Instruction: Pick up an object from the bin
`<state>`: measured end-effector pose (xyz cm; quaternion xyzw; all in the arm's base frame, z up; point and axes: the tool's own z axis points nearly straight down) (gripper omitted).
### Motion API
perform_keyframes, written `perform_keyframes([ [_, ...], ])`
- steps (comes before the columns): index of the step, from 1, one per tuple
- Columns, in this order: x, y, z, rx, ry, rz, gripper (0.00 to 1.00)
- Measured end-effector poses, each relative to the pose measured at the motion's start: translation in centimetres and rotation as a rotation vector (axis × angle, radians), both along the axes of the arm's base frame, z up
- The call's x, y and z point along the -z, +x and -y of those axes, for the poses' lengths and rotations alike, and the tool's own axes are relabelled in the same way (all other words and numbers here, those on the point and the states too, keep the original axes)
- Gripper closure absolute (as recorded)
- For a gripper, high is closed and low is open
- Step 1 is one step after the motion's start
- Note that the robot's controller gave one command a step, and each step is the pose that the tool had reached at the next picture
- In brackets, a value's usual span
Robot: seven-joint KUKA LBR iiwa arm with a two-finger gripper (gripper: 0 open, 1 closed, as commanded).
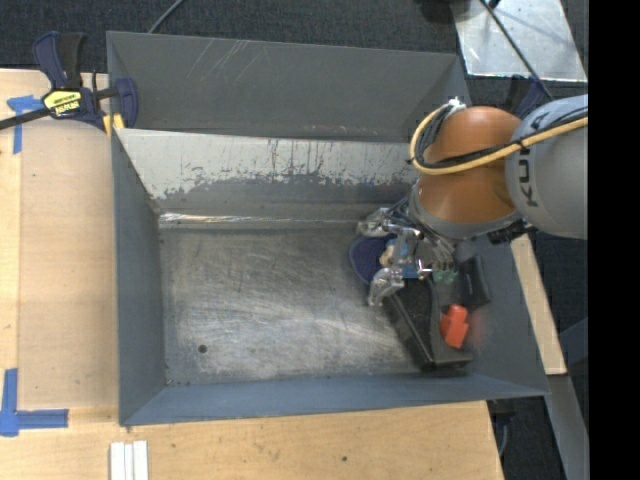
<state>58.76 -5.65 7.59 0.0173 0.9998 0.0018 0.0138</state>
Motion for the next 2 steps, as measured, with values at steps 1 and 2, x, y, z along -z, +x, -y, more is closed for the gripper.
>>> perform_keyframes([
  [1,-0.1,0.1,-0.2,-0.006,-0.001,0.006,1.0],
  [2,-16.8,-0.1,0.5,0.041,-0.004,-0.015,1.0],
])
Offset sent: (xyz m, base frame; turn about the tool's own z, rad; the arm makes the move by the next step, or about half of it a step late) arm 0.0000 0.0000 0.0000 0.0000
